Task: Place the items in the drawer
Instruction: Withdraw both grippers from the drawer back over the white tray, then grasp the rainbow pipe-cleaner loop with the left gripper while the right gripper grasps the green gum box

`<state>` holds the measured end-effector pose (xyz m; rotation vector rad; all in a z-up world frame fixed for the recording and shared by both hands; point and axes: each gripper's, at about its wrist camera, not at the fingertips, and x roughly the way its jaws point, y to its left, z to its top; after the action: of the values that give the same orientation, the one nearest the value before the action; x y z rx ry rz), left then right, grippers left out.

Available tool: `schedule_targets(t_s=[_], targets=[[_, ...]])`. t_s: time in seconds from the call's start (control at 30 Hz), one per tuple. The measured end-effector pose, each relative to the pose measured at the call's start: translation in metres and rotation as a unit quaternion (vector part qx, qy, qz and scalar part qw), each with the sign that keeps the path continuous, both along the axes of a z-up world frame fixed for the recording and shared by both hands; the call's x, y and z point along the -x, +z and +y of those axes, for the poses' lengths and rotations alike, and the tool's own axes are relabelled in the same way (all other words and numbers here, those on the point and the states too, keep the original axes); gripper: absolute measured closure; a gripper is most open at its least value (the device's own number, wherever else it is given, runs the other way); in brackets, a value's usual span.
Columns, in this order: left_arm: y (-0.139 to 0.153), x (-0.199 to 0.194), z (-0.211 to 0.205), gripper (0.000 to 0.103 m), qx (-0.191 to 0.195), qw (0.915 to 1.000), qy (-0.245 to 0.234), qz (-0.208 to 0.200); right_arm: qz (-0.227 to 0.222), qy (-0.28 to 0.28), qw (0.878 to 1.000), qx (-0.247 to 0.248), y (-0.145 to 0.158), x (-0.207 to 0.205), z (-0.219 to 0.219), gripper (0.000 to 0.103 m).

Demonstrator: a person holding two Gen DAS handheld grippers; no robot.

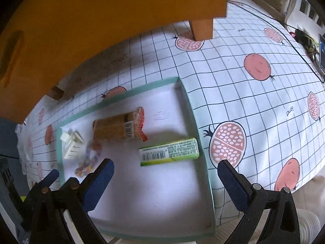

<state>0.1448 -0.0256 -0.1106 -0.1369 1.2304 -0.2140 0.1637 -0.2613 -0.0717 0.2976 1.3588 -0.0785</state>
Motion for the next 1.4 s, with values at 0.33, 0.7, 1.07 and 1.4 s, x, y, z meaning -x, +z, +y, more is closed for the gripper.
schedule_targets(t_s=[0.33,0.7,1.07,1.4], targets=[[-0.017,-0.010,-0.007,0.010,-0.006,0.9997,-0.004,0.024,0.024,0.021,0.999,0.038,-0.020,-0.015,0.011,0.014],[-0.024,-0.015,-0.021,0.032,-0.022,0.9991,-0.015,0.031,0.021,0.015,0.998,0.052,-0.016,-0.017,0.004,0.031],[-0.024,-0.016,-0.024,0.034,-0.029,0.9987,-0.011,0.040,0.005,0.035,0.999,0.038,-0.004,-0.013,0.012,0.036],[-0.027,-0.019,-0.034,0.036,-0.046,0.9979,-0.011,0.044,0.007,0.049,0.999,0.018,-0.019,-0.022,0.016,0.036]])
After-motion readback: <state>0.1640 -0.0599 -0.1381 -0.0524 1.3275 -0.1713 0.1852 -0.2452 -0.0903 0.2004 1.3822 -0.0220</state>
